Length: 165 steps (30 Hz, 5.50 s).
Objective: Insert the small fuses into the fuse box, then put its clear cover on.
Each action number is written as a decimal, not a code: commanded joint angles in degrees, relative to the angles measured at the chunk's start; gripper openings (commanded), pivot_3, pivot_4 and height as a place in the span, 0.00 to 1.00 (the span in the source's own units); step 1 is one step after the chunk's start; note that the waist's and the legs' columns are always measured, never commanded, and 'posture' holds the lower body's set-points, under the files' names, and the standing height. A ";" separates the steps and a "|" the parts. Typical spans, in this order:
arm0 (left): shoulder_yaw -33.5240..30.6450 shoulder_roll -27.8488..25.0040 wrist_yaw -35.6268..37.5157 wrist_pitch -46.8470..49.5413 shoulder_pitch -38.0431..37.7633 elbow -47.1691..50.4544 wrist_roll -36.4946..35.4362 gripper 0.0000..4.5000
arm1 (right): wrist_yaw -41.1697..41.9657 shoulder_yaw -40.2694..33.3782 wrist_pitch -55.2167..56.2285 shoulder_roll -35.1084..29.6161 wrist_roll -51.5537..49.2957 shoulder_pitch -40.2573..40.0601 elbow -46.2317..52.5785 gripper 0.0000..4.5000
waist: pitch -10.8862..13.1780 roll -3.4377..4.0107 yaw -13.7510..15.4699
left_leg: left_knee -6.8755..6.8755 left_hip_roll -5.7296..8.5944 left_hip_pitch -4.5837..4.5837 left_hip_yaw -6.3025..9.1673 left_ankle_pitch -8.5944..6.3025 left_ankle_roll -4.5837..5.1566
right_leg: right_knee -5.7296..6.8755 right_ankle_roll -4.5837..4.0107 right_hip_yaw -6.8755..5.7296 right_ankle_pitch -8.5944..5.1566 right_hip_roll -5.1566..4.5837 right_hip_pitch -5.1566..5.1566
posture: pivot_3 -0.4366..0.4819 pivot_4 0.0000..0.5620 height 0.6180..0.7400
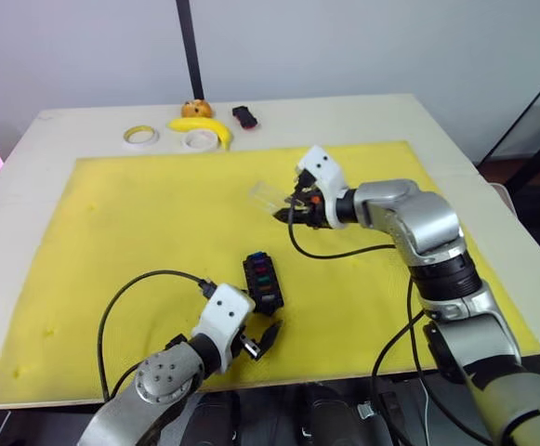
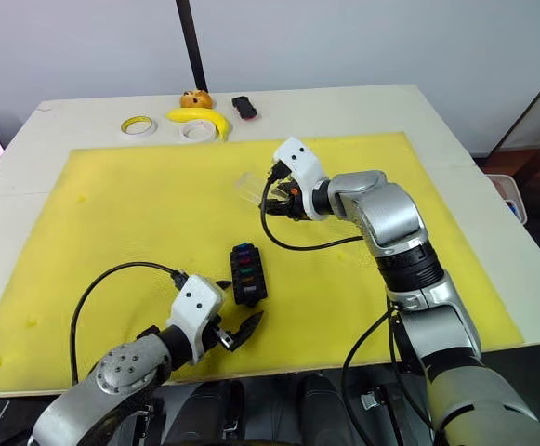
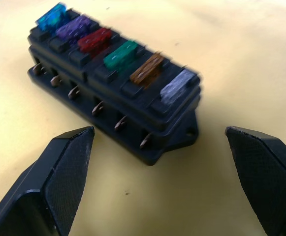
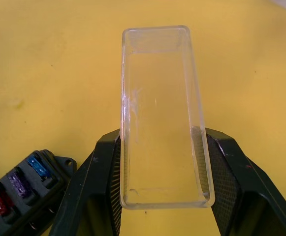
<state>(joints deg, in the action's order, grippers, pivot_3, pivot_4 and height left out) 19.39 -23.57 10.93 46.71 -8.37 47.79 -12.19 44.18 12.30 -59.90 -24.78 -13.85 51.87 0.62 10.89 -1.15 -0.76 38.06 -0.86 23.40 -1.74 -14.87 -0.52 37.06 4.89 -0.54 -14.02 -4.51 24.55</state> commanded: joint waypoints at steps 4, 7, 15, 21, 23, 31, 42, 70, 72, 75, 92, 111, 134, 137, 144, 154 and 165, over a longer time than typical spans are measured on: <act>-6.48 -1.67 0.99 -6.41 -2.02 -0.92 1.98 1.00 | -0.76 -2.07 -0.52 -1.41 -1.88 -0.45 3.88 0.38 | 0.00 0.00 -0.04 | 0.00 -0.02 0.00 0.00 0.00 0.00 | 0.00 -0.10 0.00 -0.06 0.00 0.01 | 0.48 0.27 1.00; -9.71 -1.80 2.52 -8.69 -2.49 -2.30 1.27 1.00 | -1.03 -2.02 -0.59 -1.61 -2.34 -0.98 4.55 0.38 | 0.00 0.00 -0.01 | 0.00 -0.02 0.00 0.00 0.00 0.00 | 0.00 -0.12 -0.01 -0.07 0.00 0.01 | 0.48 0.27 1.00; -12.04 -4.08 9.39 -11.06 -4.01 -3.45 -1.35 1.00 | -1.72 -1.77 -0.33 -1.98 -3.15 -2.14 5.62 0.38 | 0.00 0.00 -0.03 | 0.00 -0.01 0.01 -0.01 0.00 0.00 | -0.02 -0.12 -0.01 -0.07 -0.01 0.01 | 0.48 0.27 1.00; -11.09 -3.14 12.15 -11.32 -1.40 -4.91 -2.90 1.00 | -2.52 -2.10 -0.06 -2.12 -3.31 -1.92 5.81 0.38 | 0.00 0.00 0.03 | 0.00 -0.01 0.02 -0.01 0.00 0.00 | -0.03 -0.12 -0.01 -0.07 -0.03 0.01 | 0.48 0.27 1.00; -10.14 -2.02 11.38 -11.70 0.14 -6.51 -1.82 1.00 | -2.68 -2.10 0.28 -2.34 -3.17 -1.87 5.79 0.38 | 0.00 0.00 0.03 | 0.00 0.00 0.01 -0.02 0.00 0.00 | -0.02 -0.11 -0.01 -0.06 -0.03 0.01 | 0.48 0.27 1.00; -5.92 2.73 6.87 -13.34 3.22 -12.44 3.42 1.00 | -3.17 -2.31 1.07 -3.01 -3.16 -1.34 5.57 0.38 | -0.01 -0.01 0.03 | 0.00 0.01 0.02 -0.01 0.00 0.00 | -0.02 0.05 -0.02 0.03 -0.02 0.01 | 0.48 0.27 1.00; -5.59 10.92 0.51 -15.80 0.67 -16.81 6.36 1.00 | -3.52 -2.04 1.38 -3.91 -3.16 -1.41 6.24 0.38 | -0.02 -0.01 0.11 | 0.01 0.01 0.01 -0.01 0.00 0.00 | -0.02 0.04 -0.01 0.02 -0.04 -0.02 | 0.48 0.27 1.00; -6.41 -15.27 58.60 -36.26 22.69 -40.64 -6.58 0.57 | 24.18 4.44 6.09 -23.01 -13.51 -6.29 21.83 0.38 | -0.01 0.01 0.14 | -0.01 -0.01 0.06 0.00 0.00 0.01 | -0.19 -0.15 -0.09 -0.09 -0.02 0.00 | 0.48 0.27 1.00; -5.50 -14.00 60.50 -39.07 25.73 -44.81 -5.51 0.57 | 25.06 5.90 5.24 -22.97 -14.48 -6.85 24.11 0.38 | 0.00 0.01 0.14 | -0.01 0.00 0.06 -0.02 0.00 0.01 | -0.20 -0.14 -0.08 -0.09 -0.03 0.00 | 0.48 0.27 1.00; -4.43 -12.04 62.11 -41.34 28.61 -49.27 -4.26 0.57 | 22.96 8.75 5.01 -20.79 -13.84 -7.77 26.95 0.38 | -0.01 0.01 0.18 | -0.01 -0.01 0.08 -0.01 0.00 0.01 | -0.19 -0.07 -0.08 -0.04 -0.03 0.00 | 0.48 0.27 1.00; -3.91 -9.15 61.33 -44.57 29.65 -53.53 -0.76 0.57 | 15.57 16.21 6.10 -16.88 -6.28 -7.80 24.85 0.38 | -0.01 0.00 0.45 | 0.06 0.05 0.07 0.01 0.00 0.01 | -0.16 0.01 -0.09 0.00 -0.14 -0.05 | 0.48 0.27 1.00; -4.01 -8.41 59.86 -44.83 29.26 -53.68 0.92 0.57 | 16.87 19.39 8.31 -17.30 -2.10 -10.18 22.42 0.38 | -0.04 0.00 1.09 | 0.09 0.07 0.03 0.00 0.00 0.01 | -0.16 0.03 -0.09 0.01 -0.13 -0.11 | 0.48 0.27 1.00; -4.40 -6.96 59.47 -46.52 31.37 -56.29 1.73 0.57 | 17.12 18.86 8.49 -18.87 0.03 -13.15 23.51 0.38 | -0.11 0.00 1.60 | 0.16 0.12 -0.01 0.03 0.00 0.01 | -0.21 -0.02 -0.09 -0.02 -0.16 -0.25 | 0.48 0.27 1.00; -4.36 -6.95 59.66 -46.64 31.55 -56.51 1.76 0.57 | 17.23 18.70 8.55 -18.88 0.00 -13.81 23.80 0.38 | -0.12 0.00 1.62 | 0.16 0.12 -0.01 0.04 0.00 0.01 | -0.21 -0.05 -0.09 -0.03 -0.16 -0.26 | 0.48 0.27 1.00; -4.00 -7.15 59.95 -47.14 31.42 -56.50 1.83 0.57 | 17.30 18.19 8.45 -18.62 -0.31 -14.64 24.32 0.38 | -0.12 -0.01 1.66 | 0.16 0.14 -0.01 0.05 0.00 0.01 | -0.22 -0.05 -0.09 -0.03 -0.17 -0.27 | 0.48 0.27 1.00; -3.97 -7.35 59.82 -47.28 30.97 -56.20 1.94 0.57 | 18.40 14.41 8.40 -17.61 -3.01 -12.70 24.21 0.38 | -0.13 0.00 1.64 | 0.16 0.14 -0.01 0.05 0.00 0.01 | -0.22 -0.05 -0.09 -0.03 -0.17 -0.28 | 0.48 0.27 1.00; -4.05 -7.25 59.50 -47.38 30.81 -55.93 1.91 0.57 | 18.63 16.68 8.47 -18.60 -1.91 -13.34 24.70 0.61 | -0.13 0.00 1.65 | 0.16 0.14 0.00 0.05 0.00 0.01 | -0.22 -0.05 -0.09 -0.03 -0.18 -0.27 | 0.48 0.27 1.00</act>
<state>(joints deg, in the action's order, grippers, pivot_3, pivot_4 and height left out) 15.52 -30.94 72.62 -1.48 22.43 -7.22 -11.93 61.67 27.79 -51.03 -42.60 -15.85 38.97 24.50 10.76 -1.15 0.88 38.23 -0.72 23.40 -1.68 -14.87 -0.51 36.84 4.84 -0.64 -14.06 -4.68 24.28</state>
